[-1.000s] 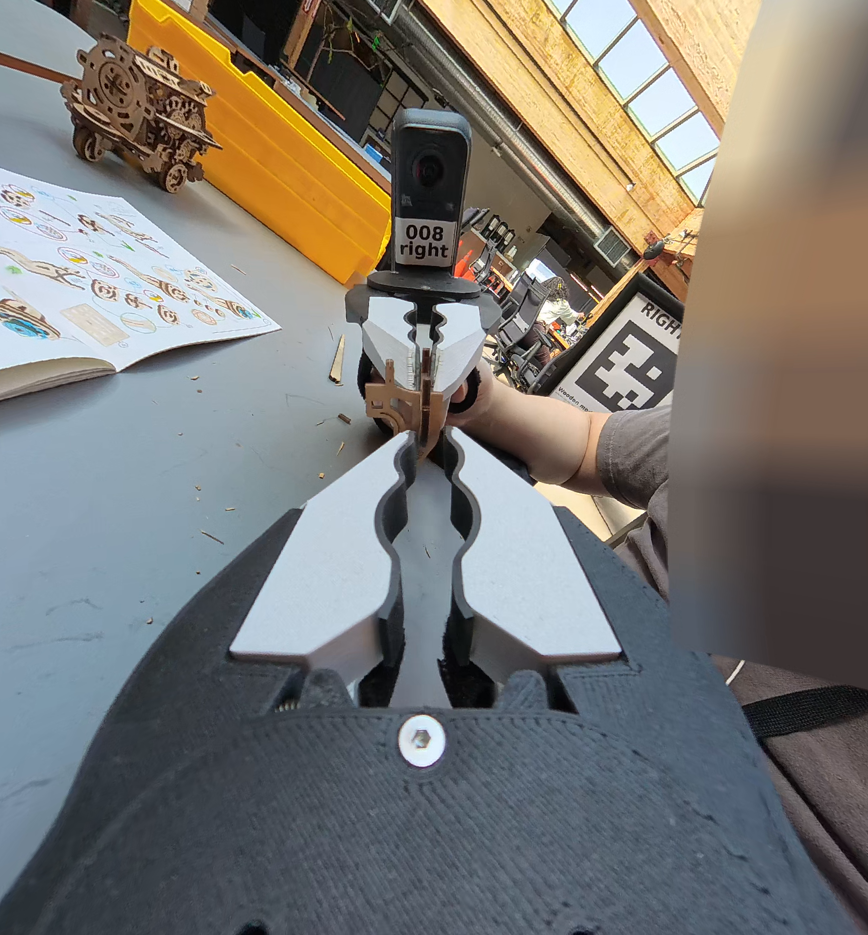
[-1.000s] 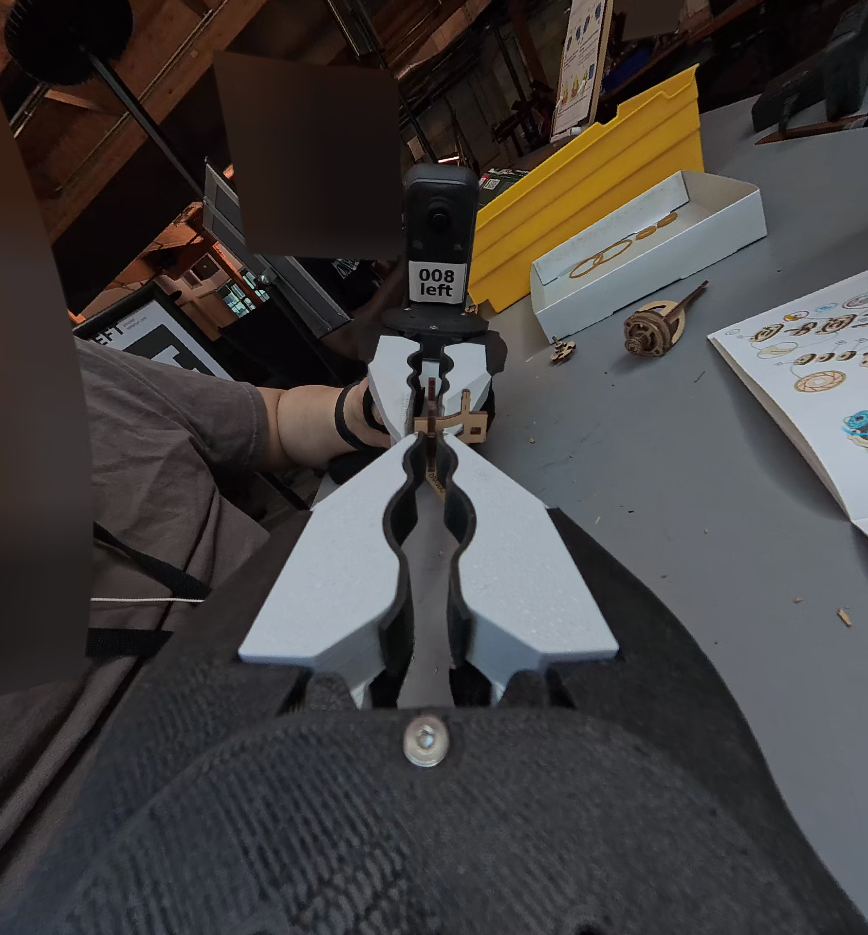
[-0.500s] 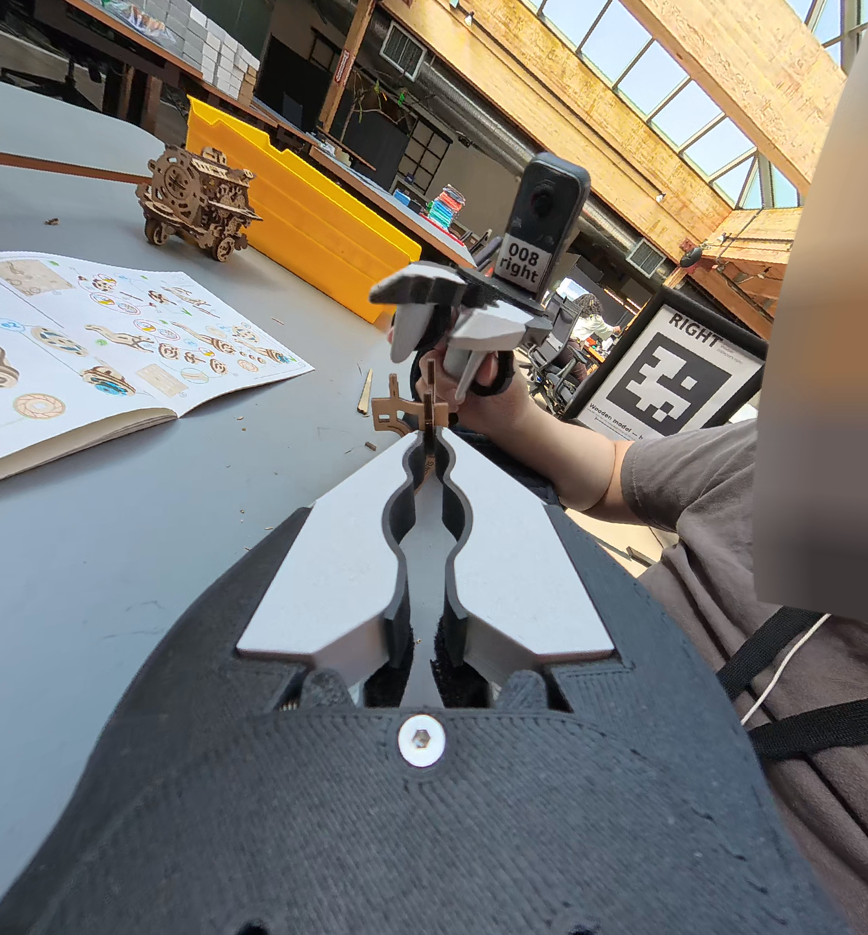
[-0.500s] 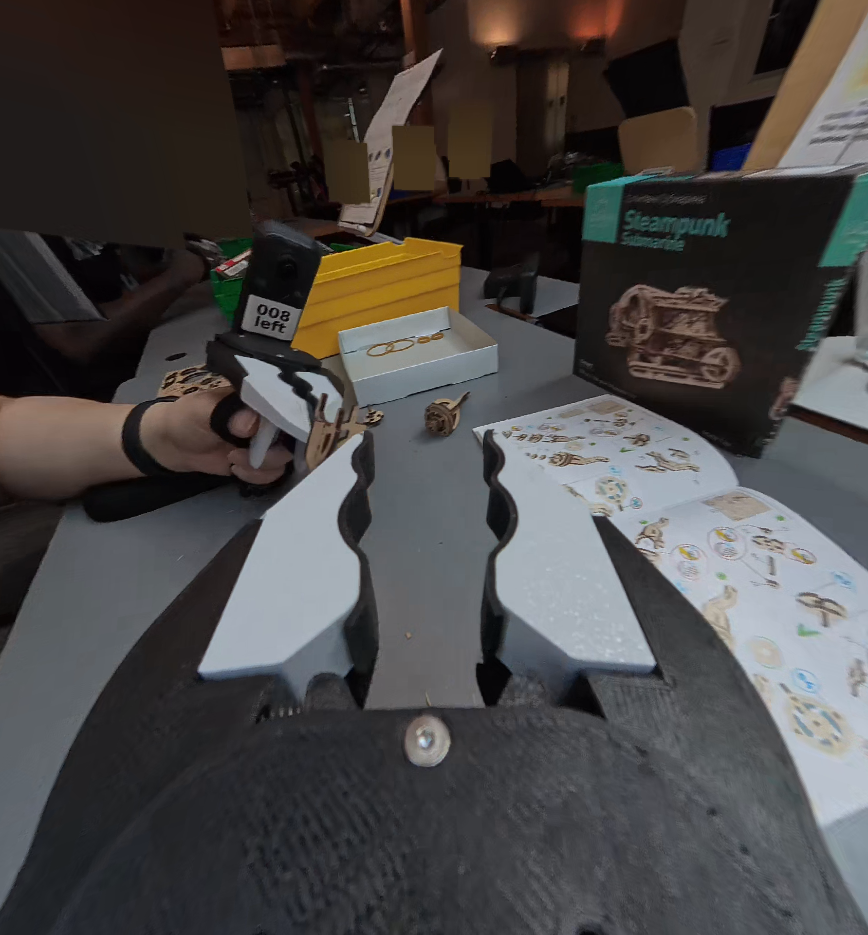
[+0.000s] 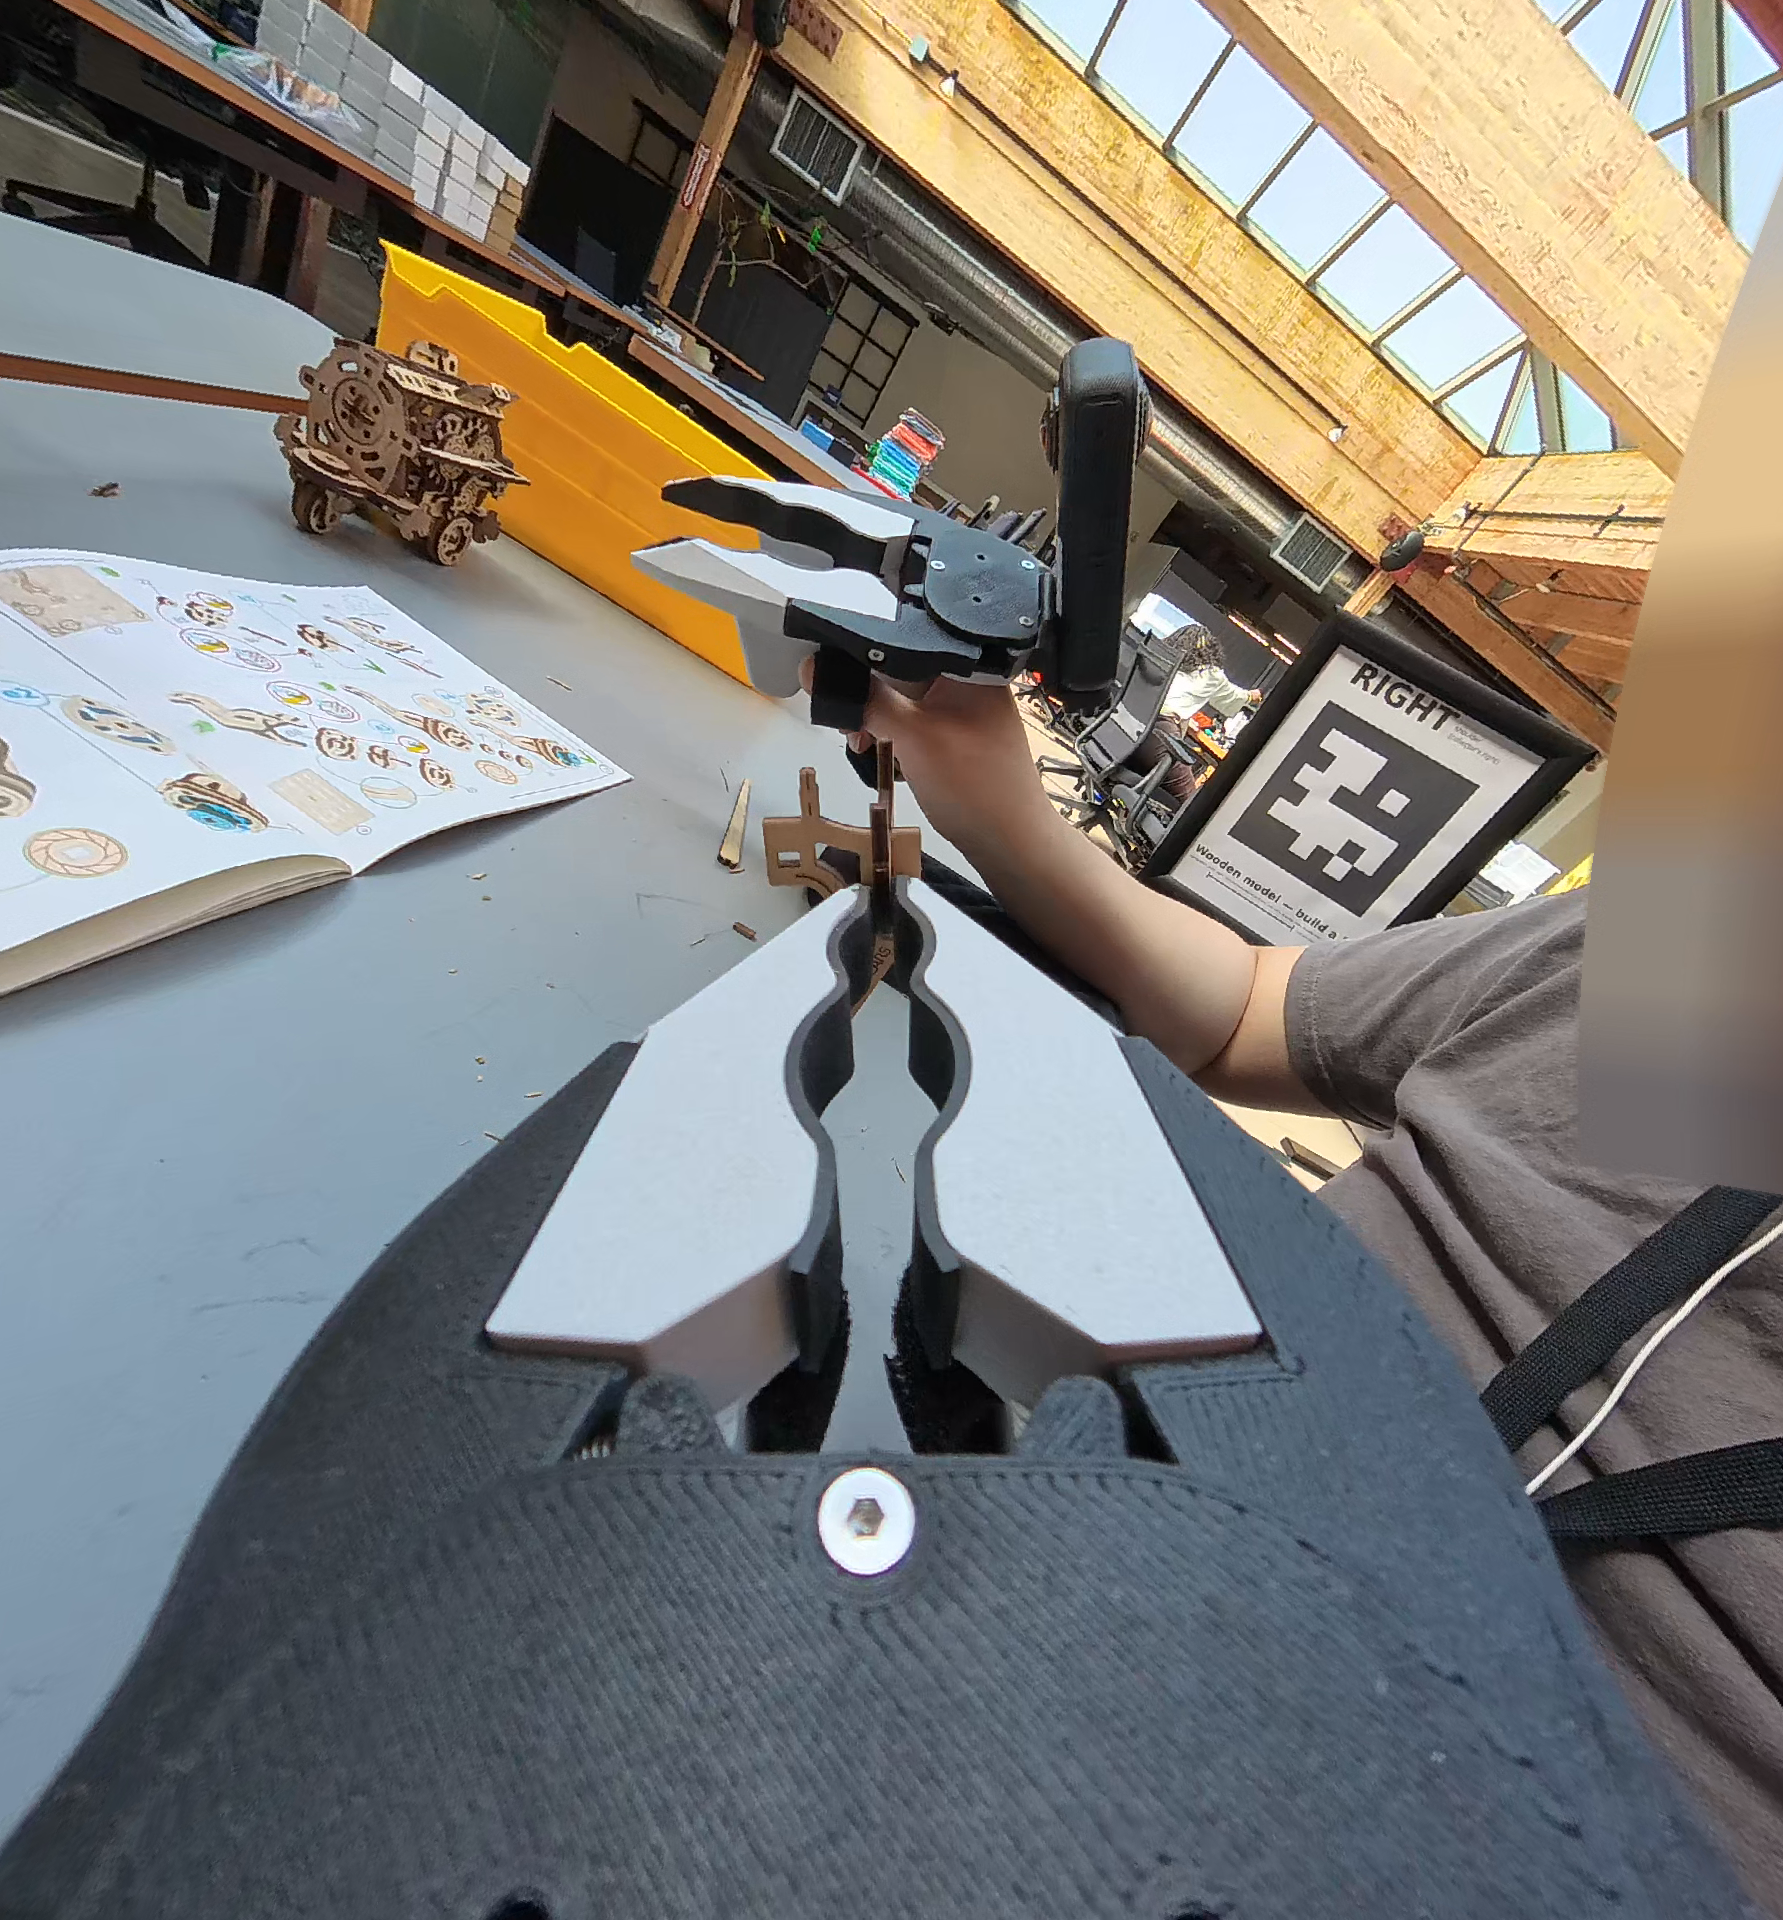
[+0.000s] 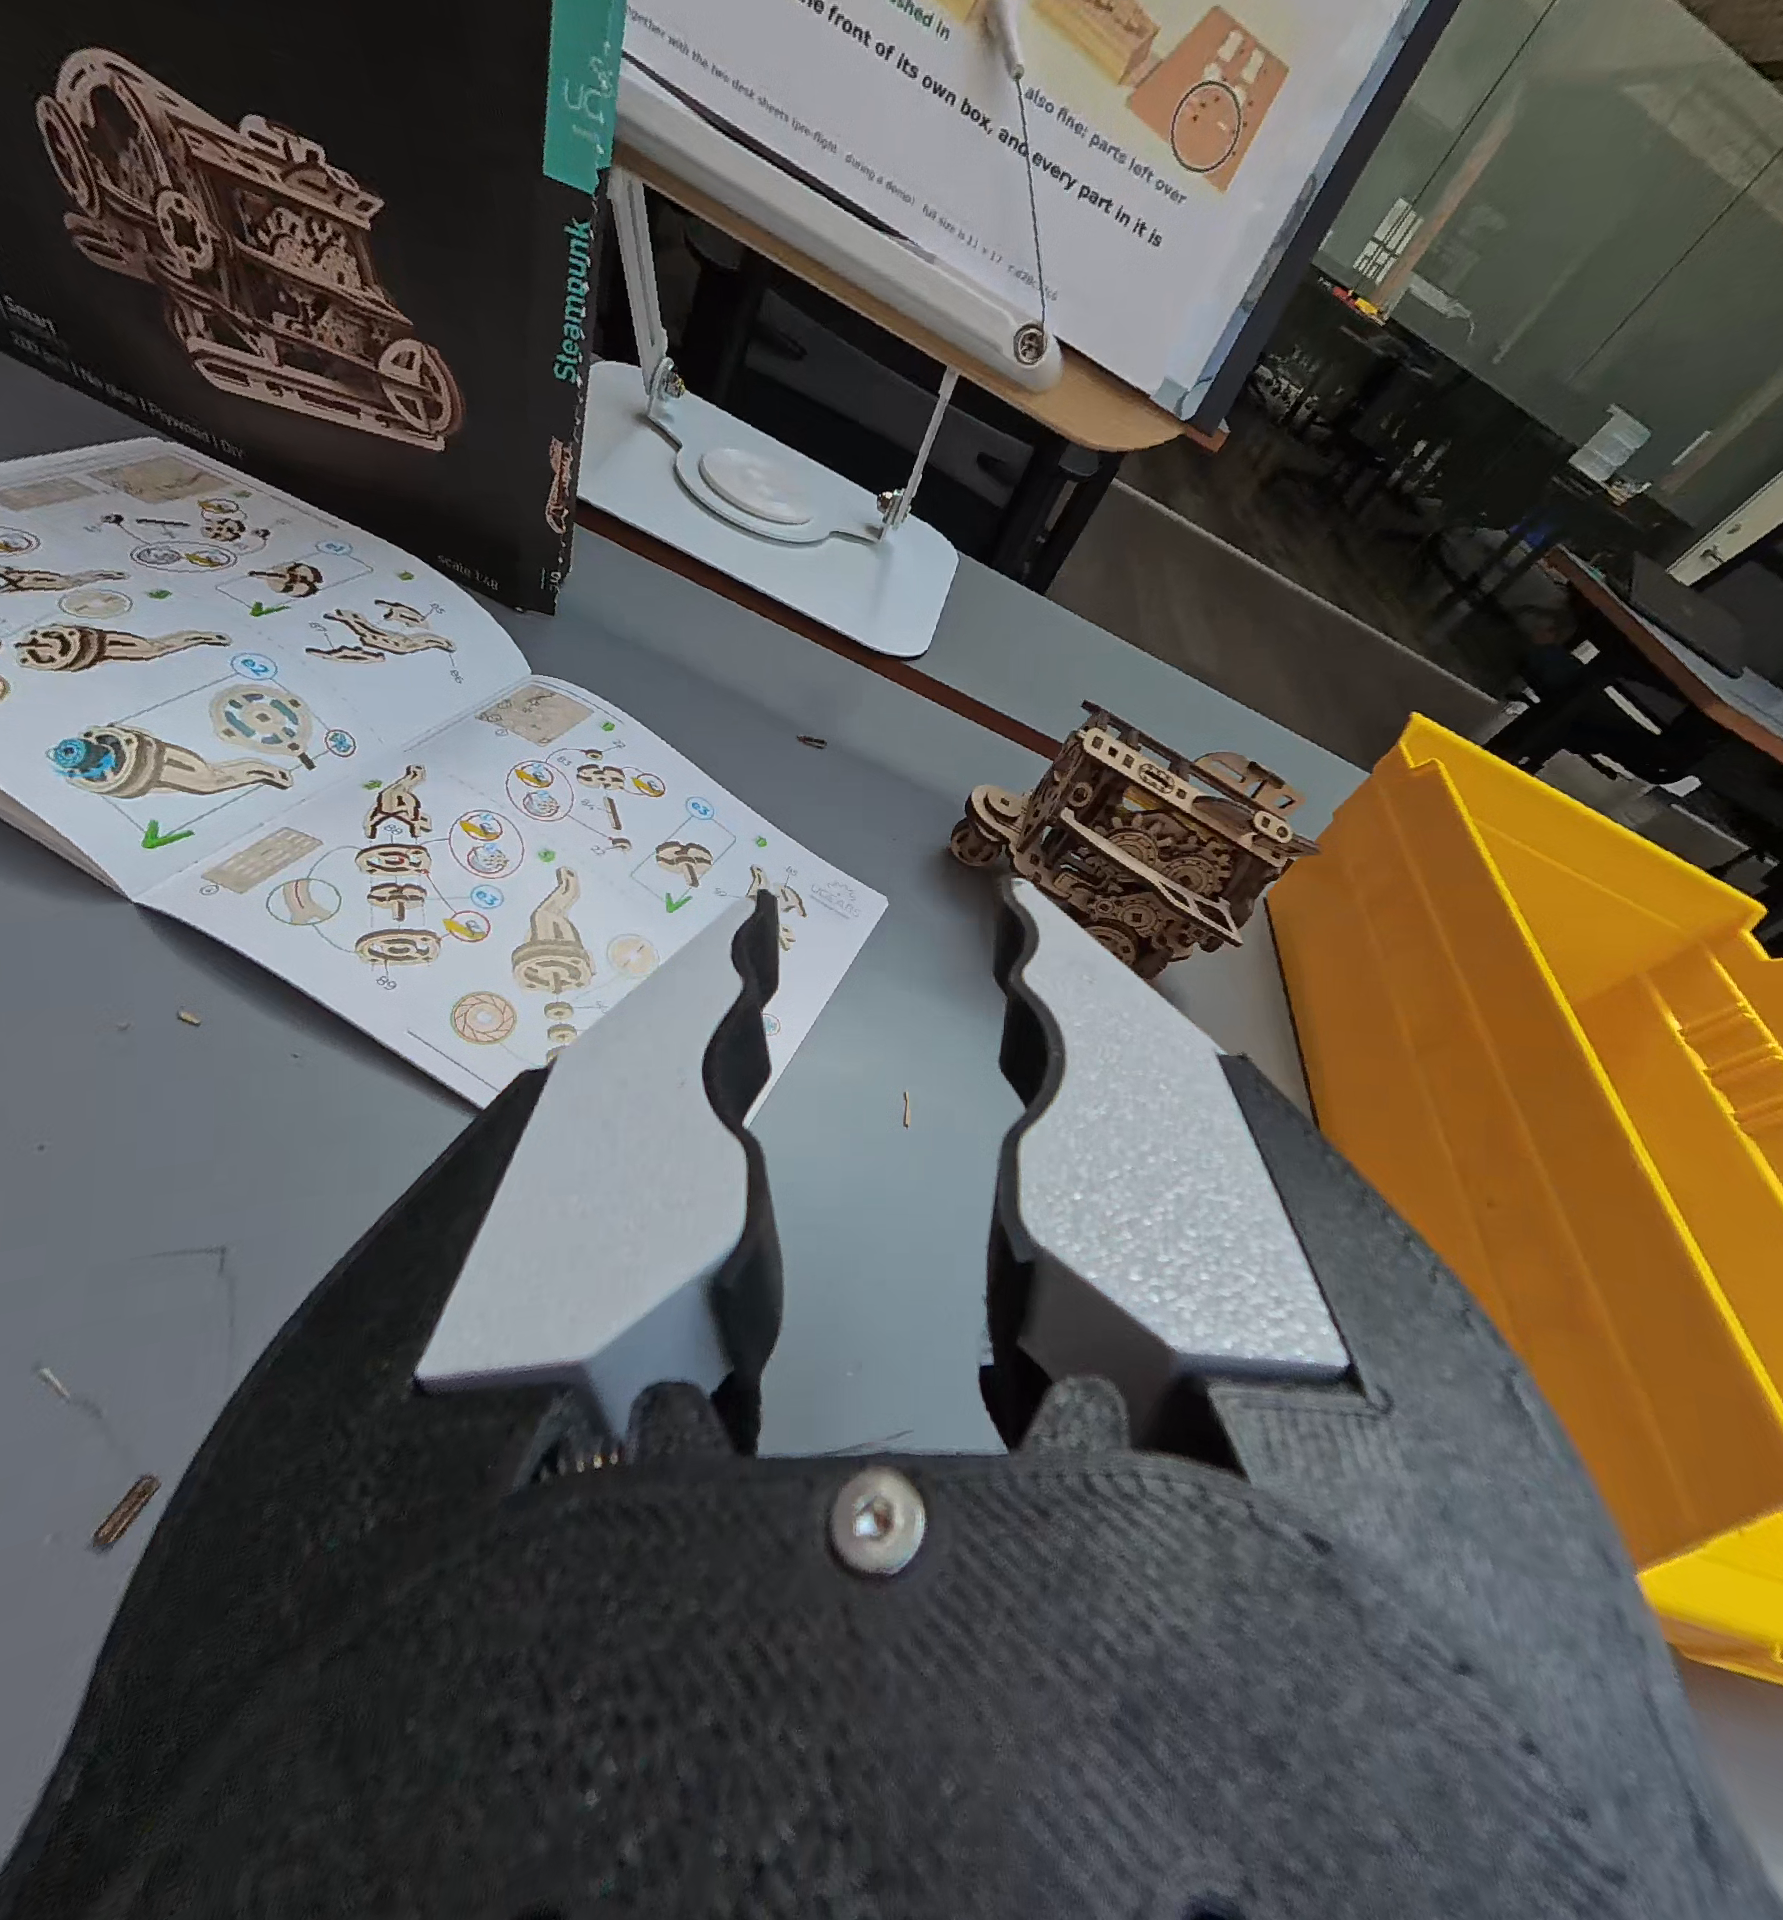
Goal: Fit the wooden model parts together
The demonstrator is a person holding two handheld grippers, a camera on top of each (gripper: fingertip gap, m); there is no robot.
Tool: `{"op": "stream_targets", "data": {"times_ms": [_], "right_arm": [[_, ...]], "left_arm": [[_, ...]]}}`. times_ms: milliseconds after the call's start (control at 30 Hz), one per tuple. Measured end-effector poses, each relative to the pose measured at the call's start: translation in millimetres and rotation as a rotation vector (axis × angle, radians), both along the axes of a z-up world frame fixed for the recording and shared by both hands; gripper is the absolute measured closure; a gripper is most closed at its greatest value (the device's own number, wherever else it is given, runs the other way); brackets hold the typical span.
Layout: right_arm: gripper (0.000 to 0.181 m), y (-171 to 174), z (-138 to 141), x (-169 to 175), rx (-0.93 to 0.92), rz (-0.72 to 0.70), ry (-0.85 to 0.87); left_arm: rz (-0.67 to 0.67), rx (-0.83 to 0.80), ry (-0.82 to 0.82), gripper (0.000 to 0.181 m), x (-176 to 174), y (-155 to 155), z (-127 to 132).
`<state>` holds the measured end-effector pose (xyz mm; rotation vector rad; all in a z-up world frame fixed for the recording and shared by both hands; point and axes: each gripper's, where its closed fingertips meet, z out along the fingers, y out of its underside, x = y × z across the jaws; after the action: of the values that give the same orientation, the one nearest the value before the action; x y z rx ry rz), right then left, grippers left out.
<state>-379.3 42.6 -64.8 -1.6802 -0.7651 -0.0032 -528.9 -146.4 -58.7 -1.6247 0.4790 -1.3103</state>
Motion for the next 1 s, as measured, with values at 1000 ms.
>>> {"op": "stream_targets", "data": {"times_ms": [1000], "right_arm": [[0.139, -191.1, -2.4, -142.6, -0.629, 1.149, 0.471]], "left_arm": [[-0.076, 0.119, -0.138, 0.181, 15.5, -10.3, 26.8]]}}
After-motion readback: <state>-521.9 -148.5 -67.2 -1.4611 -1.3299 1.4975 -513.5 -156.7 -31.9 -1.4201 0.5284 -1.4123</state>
